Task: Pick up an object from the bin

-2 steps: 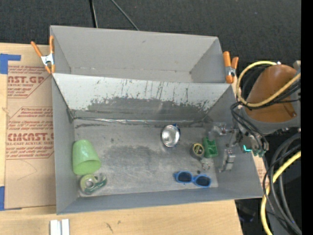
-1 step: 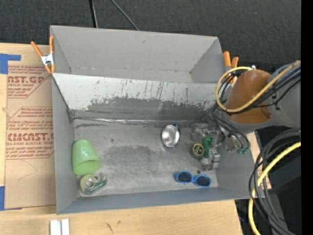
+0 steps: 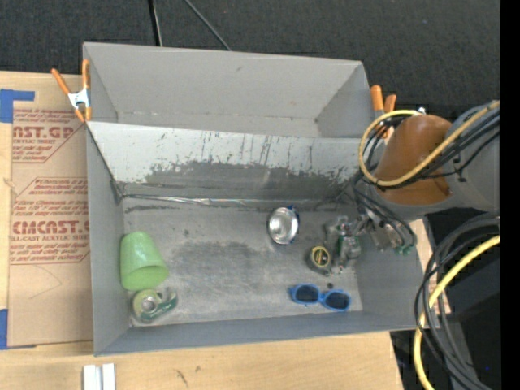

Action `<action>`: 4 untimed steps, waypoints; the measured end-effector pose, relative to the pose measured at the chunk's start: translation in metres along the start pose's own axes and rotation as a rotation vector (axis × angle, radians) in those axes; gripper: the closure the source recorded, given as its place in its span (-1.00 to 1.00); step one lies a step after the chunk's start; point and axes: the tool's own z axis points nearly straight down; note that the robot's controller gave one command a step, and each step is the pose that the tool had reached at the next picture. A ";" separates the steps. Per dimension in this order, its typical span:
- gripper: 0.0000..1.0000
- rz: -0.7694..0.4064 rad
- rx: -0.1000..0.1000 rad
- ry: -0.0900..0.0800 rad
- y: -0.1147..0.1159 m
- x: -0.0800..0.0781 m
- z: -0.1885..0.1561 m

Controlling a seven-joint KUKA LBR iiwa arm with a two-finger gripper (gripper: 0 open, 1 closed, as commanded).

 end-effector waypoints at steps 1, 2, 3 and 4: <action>-1.00 0.000 0.000 0.000 0.000 0.000 0.000; -1.00 -0.376 -0.002 0.001 0.013 0.033 -0.001; 1.00 -0.376 -0.001 0.000 0.013 0.033 -0.001; -1.00 -0.376 -0.001 0.000 0.013 0.033 -0.001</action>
Offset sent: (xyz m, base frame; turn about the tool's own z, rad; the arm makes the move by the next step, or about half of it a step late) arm 0.0000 0.0000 0.0000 0.0000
